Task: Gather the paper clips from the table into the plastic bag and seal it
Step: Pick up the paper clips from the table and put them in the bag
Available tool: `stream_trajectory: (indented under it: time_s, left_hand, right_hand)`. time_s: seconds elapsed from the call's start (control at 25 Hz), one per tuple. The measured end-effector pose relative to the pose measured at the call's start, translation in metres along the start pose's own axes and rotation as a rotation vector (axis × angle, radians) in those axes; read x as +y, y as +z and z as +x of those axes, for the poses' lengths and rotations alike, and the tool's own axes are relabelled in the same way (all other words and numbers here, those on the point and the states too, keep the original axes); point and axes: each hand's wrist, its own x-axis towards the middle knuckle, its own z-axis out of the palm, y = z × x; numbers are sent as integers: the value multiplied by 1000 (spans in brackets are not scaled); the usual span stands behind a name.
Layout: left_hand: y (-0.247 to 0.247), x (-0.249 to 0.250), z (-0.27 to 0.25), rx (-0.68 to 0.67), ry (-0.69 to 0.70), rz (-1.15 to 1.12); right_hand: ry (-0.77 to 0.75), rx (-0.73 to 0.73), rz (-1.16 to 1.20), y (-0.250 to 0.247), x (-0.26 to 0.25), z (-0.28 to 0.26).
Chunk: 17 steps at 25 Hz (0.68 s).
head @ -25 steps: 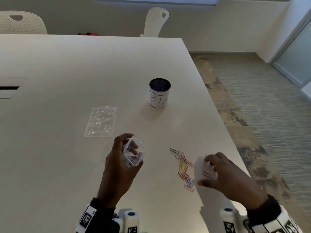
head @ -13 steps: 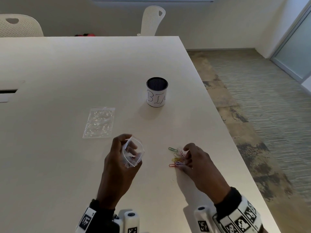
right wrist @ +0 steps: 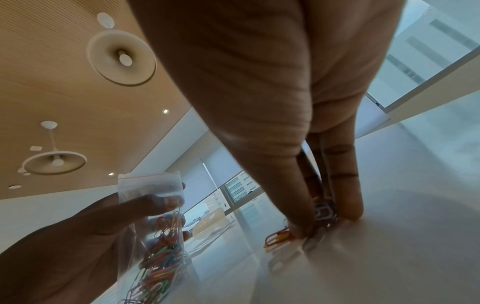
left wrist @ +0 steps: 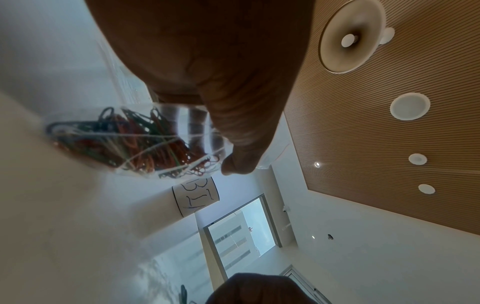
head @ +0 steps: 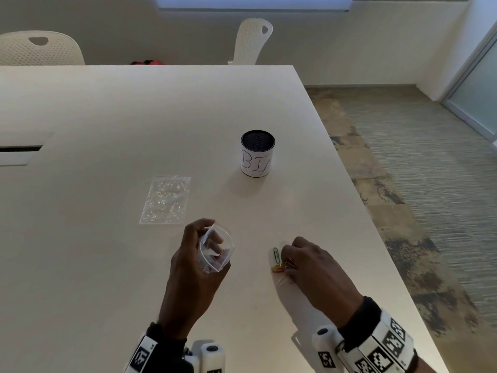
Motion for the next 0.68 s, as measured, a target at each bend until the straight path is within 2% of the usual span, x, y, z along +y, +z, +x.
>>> stream_trajectory:
  time_s: [0.16, 0.32, 0.44, 0.56, 0.68]
  left_hand:
    - [1, 1, 0, -6, 1, -5]
    - [1, 1, 0, 3, -2, -7]
    - [2, 2, -1, 11, -19, -18]
    - [3, 4, -1, 14, -22, -17]
    - [3, 4, 0, 4, -9, -6]
  right_hand:
    - [-24, 40, -14, 3, 4, 6]
    - [-20, 125, 151, -8, 18, 9]
    - [58, 163, 456, -20, 26, 9]
    - [123, 128, 830, -32, 23, 8]
    - [90, 68, 1037, -42, 7, 8]
